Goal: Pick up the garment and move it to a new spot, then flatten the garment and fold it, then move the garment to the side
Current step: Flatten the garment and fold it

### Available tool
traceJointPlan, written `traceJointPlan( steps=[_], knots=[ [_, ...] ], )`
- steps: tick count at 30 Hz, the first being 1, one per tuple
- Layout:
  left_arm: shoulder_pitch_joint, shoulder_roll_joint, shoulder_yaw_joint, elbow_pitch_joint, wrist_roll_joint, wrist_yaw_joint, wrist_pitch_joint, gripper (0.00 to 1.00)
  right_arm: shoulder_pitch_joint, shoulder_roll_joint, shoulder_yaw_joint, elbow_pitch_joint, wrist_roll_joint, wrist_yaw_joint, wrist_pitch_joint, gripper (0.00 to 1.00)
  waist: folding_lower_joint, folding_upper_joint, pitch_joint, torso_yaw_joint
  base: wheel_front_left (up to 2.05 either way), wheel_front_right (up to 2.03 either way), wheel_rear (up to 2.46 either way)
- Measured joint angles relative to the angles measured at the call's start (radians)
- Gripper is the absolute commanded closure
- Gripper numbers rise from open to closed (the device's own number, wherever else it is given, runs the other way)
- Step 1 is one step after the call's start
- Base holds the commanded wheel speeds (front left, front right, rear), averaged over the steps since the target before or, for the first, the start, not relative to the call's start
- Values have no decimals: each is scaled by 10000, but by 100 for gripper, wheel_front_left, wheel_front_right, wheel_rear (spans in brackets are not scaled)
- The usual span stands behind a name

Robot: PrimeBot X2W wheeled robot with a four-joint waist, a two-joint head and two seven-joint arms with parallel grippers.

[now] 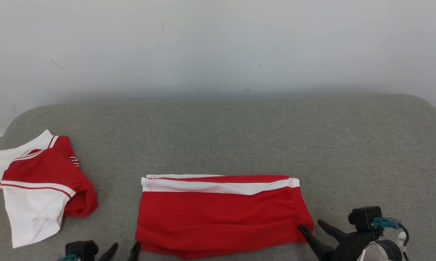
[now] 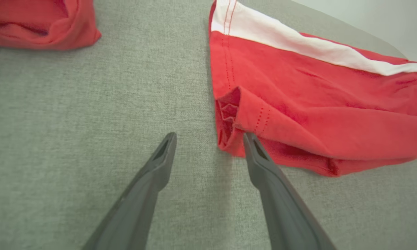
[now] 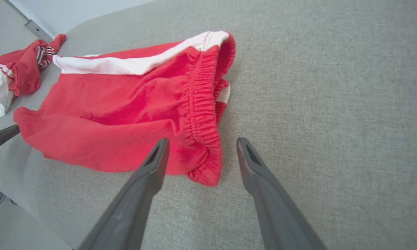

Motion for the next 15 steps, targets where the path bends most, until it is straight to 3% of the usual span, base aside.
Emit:
traceJointPlan(
  steps=[8, 12, 15],
  knots=[
    [407, 550, 660, -1198, 249, 798, -12, 0, 457, -380, -516, -1402, 282, -2, -596, 0, 0, -1, -160, -41, 0, 0, 0],
    [504, 640, 1375, -2155, 671, 1507, -12, 0, 463, -481, -809, -1755, 180, -328, -932, 0, 0, -1, -193, -23, 0, 0, 0],
    [580, 683, 1620, -2746, 1101, 1618, -13, 0, 760, -587, -938, -1912, 71, -548, -1087, 0, 0, -1, -227, 37, 0, 0, 0]
  ],
)
